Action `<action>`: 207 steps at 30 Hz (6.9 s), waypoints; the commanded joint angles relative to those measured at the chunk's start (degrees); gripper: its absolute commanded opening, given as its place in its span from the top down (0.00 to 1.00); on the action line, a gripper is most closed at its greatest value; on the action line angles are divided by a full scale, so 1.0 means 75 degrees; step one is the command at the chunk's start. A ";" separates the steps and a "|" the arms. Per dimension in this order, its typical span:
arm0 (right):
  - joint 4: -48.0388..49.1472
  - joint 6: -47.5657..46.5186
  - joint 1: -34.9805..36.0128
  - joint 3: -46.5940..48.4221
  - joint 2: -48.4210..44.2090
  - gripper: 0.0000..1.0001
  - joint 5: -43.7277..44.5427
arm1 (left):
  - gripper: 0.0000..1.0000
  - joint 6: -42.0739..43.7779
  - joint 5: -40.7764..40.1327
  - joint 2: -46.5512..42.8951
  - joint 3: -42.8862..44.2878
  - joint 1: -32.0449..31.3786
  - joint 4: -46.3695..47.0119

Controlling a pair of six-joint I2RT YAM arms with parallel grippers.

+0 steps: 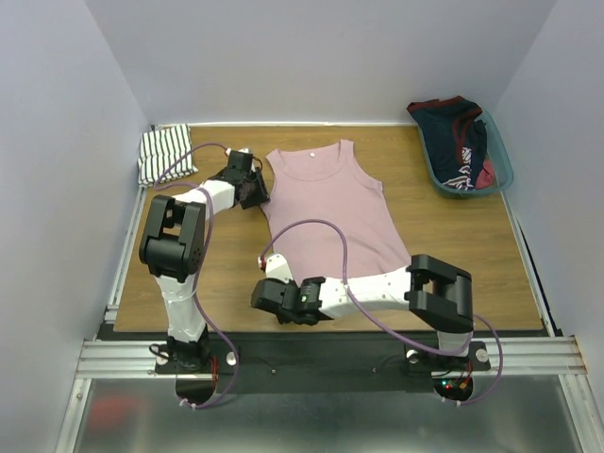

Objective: Fold and stack the tank tops
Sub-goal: Fold the tank top

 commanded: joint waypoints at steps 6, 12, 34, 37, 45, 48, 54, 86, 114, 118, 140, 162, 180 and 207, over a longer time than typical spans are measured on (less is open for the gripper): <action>0.1009 0.0201 -0.0013 -0.0820 -0.1049 0.99 -0.0648 | 0.51 -0.0544 -0.0080 -0.0995 -0.0882 0.0008 0.0691; 0.1056 0.0248 -0.0083 -0.0902 -0.1155 0.99 -0.0718 | 0.50 -0.0696 0.0317 -0.1335 -0.1549 -0.0003 0.1253; 0.1103 0.0272 -0.0224 -0.0937 -0.1260 0.99 -0.0894 | 0.68 -0.0966 0.0038 -0.1090 -0.1938 -0.0003 0.1512; 0.1103 0.0272 -0.0224 -0.0937 -0.1295 0.99 -0.0929 | 0.79 -0.0943 -0.0010 -0.0972 -0.1797 -0.0003 0.1418; 0.1149 0.0283 -0.0213 -0.0820 -0.1143 1.00 -0.1385 | 1.00 -0.0896 -0.0653 -0.0936 -0.1375 0.0020 0.1020; 0.1313 0.0283 -0.0143 -0.0633 -0.0852 1.00 -0.1678 | 1.00 -0.0966 -0.1203 -0.1171 -0.1199 0.0148 0.0798; 0.1594 0.0236 -0.0013 0.0245 -0.0055 1.00 -0.2241 | 1.00 -0.1072 -0.1848 -0.1581 -0.0988 0.0558 0.0410; 0.2579 0.1654 -0.0986 -0.2999 -0.2981 1.00 -0.1539 | 1.00 -0.0989 -0.2060 0.0200 0.1625 -0.1245 -0.0610; 0.2708 0.2310 -0.0998 -0.4535 -0.3909 1.00 -0.1093 | 1.00 -0.0954 -0.2377 0.0692 0.2082 -0.1902 -0.0785; 0.2696 0.2322 -0.0998 -0.4605 -0.3909 1.00 -0.1093 | 1.00 -0.0954 -0.2330 0.0844 0.2106 -0.1948 -0.0797; 0.1690 0.2030 -0.0986 -0.4407 -0.5173 0.51 -0.0345 | 0.54 -0.0568 -0.1955 0.0506 0.1848 -0.1984 -0.0235; 0.1161 -0.1778 -0.7231 -0.0892 -0.2118 0.55 -0.2992 | 0.77 -0.2990 -0.1884 -0.2717 -0.2471 -0.3400 0.1147; 0.1173 -0.1909 -0.7255 -0.0208 0.0522 0.56 -0.1188 | 0.84 -0.3861 -0.2505 -0.3211 -0.4084 -0.3719 0.0189; 0.2826 -0.0490 -0.7537 -0.3879 -0.3438 0.38 -0.1996 | 0.59 -0.0884 -0.2576 -0.3971 -0.2007 -0.4405 -0.1336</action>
